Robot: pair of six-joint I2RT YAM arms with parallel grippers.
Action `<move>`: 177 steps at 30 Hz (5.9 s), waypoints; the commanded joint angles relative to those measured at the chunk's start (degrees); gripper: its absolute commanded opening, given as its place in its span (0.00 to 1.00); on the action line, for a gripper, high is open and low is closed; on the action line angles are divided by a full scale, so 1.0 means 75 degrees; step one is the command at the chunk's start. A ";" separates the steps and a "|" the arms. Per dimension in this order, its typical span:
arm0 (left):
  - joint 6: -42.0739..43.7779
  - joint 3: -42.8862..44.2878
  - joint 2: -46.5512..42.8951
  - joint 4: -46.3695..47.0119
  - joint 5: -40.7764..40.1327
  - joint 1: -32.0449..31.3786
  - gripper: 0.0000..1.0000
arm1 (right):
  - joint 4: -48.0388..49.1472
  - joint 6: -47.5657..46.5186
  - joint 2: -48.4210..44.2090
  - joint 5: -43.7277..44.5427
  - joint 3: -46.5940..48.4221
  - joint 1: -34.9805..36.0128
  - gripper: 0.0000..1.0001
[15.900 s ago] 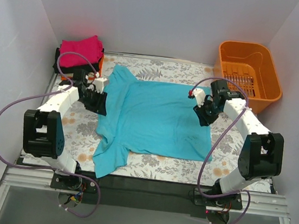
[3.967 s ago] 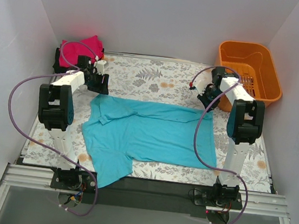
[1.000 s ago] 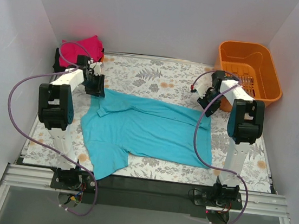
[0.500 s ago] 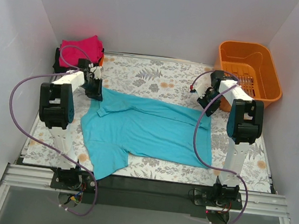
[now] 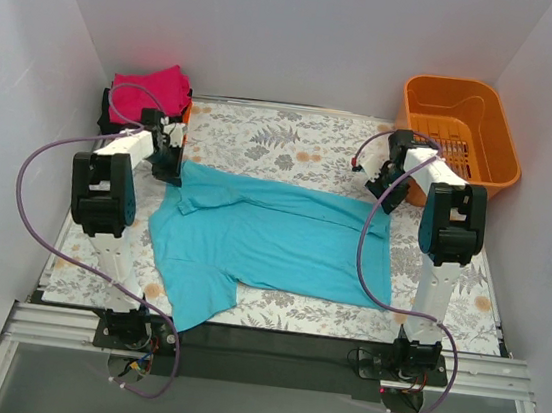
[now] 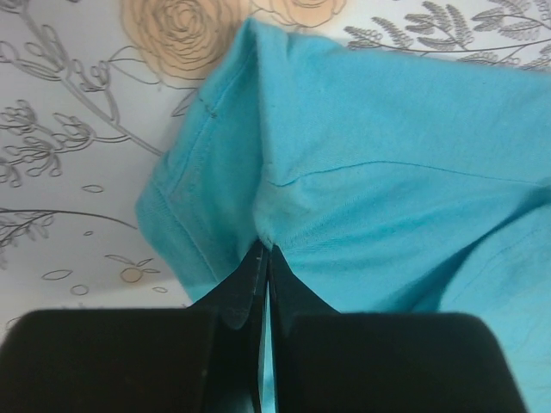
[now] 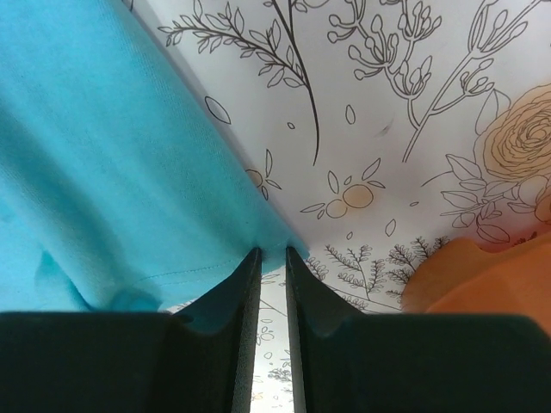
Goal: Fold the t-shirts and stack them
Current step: Fold the tshirt
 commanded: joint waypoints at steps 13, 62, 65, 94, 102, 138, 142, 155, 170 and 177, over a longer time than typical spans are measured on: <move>0.0762 0.0988 -0.0412 -0.0637 0.1130 0.0233 0.36 | 0.0075 -0.0131 -0.0409 -0.0172 0.0000 0.0047 0.34; 0.2192 -0.0523 -0.1164 -0.0661 0.0642 -0.1747 0.37 | -0.0371 -0.0588 -0.1934 -0.0302 -0.2179 0.0844 0.38; 0.2168 -0.0523 -0.1164 -0.0649 0.0630 -0.1771 0.37 | -0.0477 -0.0459 -0.1957 -0.0442 -0.1968 0.0879 0.38; 0.2098 -0.0793 -0.0872 -0.0661 0.0818 -0.1818 0.29 | -0.0395 -0.0470 -0.1523 0.0038 -0.1921 0.0961 0.01; 0.2179 -0.0746 -0.1327 -0.0930 0.0970 -0.1818 0.00 | -0.0430 -0.0599 -0.1523 0.0119 -0.1804 0.0903 0.01; 0.1362 -0.0243 -0.1472 -0.0123 0.0362 -0.1231 0.32 | -0.1613 -0.0237 -0.0836 -0.0901 0.0480 0.0633 0.28; 0.0916 -0.0031 -0.0803 0.0006 0.0197 -0.1243 0.21 | -0.1228 0.0057 -0.0376 -0.0631 0.0411 0.0692 0.24; -0.0117 0.0835 0.0850 0.1296 -0.0835 -0.1197 0.20 | -0.0066 0.0830 0.1299 0.0763 0.1288 0.0750 0.22; 0.1646 0.2210 -0.1192 -0.0576 0.2973 -0.0857 0.51 | -0.0488 0.0327 -0.0980 -0.0371 0.1446 0.0996 0.68; 0.4540 -0.1327 -0.4615 -0.1960 0.2916 -0.0880 0.51 | -0.0723 -0.0037 -0.4156 -0.0818 -0.2375 0.1547 0.63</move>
